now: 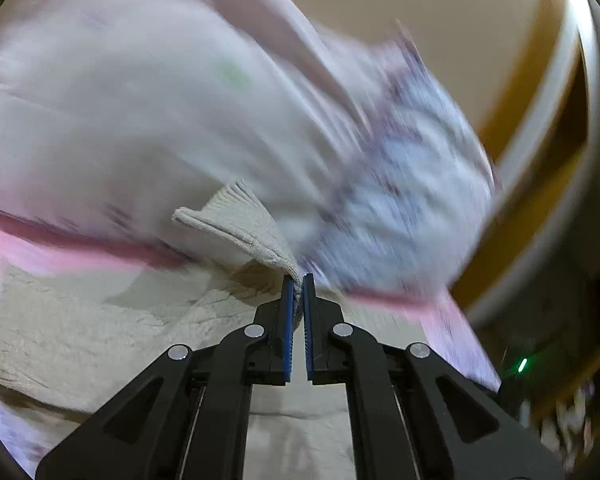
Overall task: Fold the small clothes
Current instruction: 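Fold the held sleeve across the body with the left gripper and release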
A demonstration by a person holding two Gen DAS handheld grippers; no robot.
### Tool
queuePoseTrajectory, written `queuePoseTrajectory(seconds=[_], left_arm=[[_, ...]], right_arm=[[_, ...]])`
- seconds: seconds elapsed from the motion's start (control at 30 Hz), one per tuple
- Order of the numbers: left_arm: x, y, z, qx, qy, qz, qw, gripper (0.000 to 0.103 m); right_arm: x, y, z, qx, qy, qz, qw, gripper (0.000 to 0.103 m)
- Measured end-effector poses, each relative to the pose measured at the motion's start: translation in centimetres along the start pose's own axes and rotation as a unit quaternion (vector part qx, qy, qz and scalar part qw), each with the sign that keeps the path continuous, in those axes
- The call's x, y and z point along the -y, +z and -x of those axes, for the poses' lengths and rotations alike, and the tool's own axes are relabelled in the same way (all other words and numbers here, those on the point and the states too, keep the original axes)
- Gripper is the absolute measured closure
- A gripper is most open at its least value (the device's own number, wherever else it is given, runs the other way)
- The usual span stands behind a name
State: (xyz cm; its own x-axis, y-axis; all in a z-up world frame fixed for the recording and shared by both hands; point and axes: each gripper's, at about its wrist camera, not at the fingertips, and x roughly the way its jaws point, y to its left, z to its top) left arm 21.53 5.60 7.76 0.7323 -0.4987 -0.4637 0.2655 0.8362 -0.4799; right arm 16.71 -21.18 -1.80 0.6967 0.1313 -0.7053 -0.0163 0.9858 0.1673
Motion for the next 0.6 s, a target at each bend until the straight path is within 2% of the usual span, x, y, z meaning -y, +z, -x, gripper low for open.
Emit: queuePoseTrajectory(seconds=[0.07, 0.17, 0.23, 0.3, 0.43, 0.47, 0.5, 0.53, 0.57, 0.6], left_arm=[[1.7, -2.1, -3.2, -0.045, -0.004, -0.022, 0.9987, 0.100], [3.3, -5.6, -7.2, -0.120, 0.002, -0.057, 0.9912, 0.099], [3.8, -6.9, -7.9, -0.151, 0.007, -0.080, 0.9852, 0.099], [3.8, -7.1, -7.3, -0.157, -0.002, -0.089, 0.9835, 0.099], [2.3, -6.1, -3.1, -0.144, -0.041, -0.078, 0.9857, 0.098], [1.6, -5.6, -1.9, -0.133, -0.037, -0.075, 0.9876, 0.089], [0.3, -5.0, 0.0, -0.112, -0.025, -0.066, 0.9912, 0.070], [-1.2, -4.3, 1.5, -0.090, -0.005, -0.052, 0.9946, 0.062], [-2.6, -3.5, 2.7, -0.067, 0.017, -0.036, 0.9969, 0.055], [-4.9, -2.7, 4.3, -0.043, 0.049, -0.016, 0.9977, 0.055]], right_arm=[[1.3, 0.0, 0.1, -0.004, -0.005, -0.016, 1.000, 0.016], [2.8, -0.1, 0.4, -0.004, -0.003, -0.036, 0.999, 0.017], [3.4, 0.0, 0.6, -0.002, 0.003, -0.049, 0.999, 0.021], [3.6, 0.2, 0.5, -0.003, 0.014, -0.060, 0.998, 0.026], [3.3, 0.6, 0.0, -0.013, 0.057, -0.077, 0.995, 0.040], [3.1, 0.7, -0.1, -0.017, 0.069, -0.081, 0.994, 0.042], [2.9, 0.9, -0.4, -0.023, 0.089, -0.089, 0.992, 0.044], [2.7, 1.0, -0.5, -0.028, 0.100, -0.095, 0.990, 0.045], [2.6, 1.1, -0.7, -0.033, 0.111, -0.102, 0.988, 0.046], [2.6, 1.3, -1.0, -0.038, 0.118, -0.107, 0.987, 0.049]])
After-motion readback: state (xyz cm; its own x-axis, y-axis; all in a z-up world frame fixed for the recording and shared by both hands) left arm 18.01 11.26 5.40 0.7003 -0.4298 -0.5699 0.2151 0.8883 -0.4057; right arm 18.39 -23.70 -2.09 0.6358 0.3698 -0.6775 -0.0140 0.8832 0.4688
